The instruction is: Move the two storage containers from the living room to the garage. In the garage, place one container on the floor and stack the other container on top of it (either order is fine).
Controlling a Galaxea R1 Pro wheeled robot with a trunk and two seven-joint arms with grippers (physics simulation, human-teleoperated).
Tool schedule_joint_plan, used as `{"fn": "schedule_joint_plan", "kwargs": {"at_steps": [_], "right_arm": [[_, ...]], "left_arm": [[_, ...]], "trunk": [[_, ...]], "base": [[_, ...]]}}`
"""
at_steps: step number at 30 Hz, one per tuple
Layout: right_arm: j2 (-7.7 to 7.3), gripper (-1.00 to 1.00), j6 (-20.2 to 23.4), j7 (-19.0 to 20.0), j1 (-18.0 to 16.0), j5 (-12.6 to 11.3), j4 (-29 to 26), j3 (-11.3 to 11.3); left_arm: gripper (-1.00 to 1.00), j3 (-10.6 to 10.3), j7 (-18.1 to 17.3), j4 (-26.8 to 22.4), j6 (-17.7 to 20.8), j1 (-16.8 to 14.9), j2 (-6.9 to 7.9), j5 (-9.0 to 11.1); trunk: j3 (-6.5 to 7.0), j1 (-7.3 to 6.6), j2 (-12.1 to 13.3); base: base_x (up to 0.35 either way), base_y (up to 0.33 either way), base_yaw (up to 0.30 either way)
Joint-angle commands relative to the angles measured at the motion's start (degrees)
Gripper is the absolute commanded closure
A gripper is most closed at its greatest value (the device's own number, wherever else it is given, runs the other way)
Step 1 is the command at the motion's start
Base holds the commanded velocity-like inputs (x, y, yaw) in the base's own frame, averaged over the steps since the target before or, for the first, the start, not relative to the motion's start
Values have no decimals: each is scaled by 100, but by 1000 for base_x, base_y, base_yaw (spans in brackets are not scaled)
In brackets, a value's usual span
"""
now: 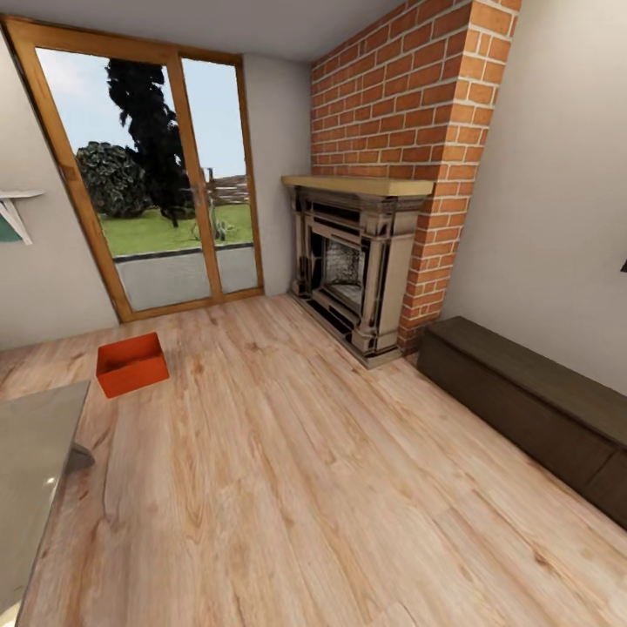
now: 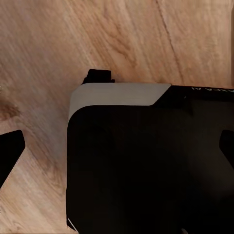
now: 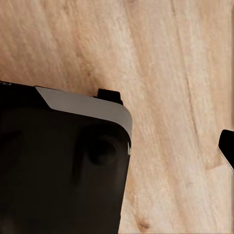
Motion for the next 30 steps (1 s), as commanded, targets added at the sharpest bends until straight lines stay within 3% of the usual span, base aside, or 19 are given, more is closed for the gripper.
{"fn": "schedule_joint_plan", "kwargs": {"at_steps": [1,24,30], "right_arm": [[2,-100,-19,-13,-3,-51,5,48],[7,-100,10,-5,-3,-45,5,51],[7,-100,-11,-12,-3,-45,5,48]], "left_arm": [[-100,-2,16,-2,16,-3,-2,41],[-100,-2,16,-2,12,-3,-2,41],[-100,-2,16,-2,17,-3,-2,41]], "trunk": [[-6,3,-3],[-6,3,-3],[-6,3,-3]], "base": [[321,0,2],[322,0,1],[322,0,196]]}}
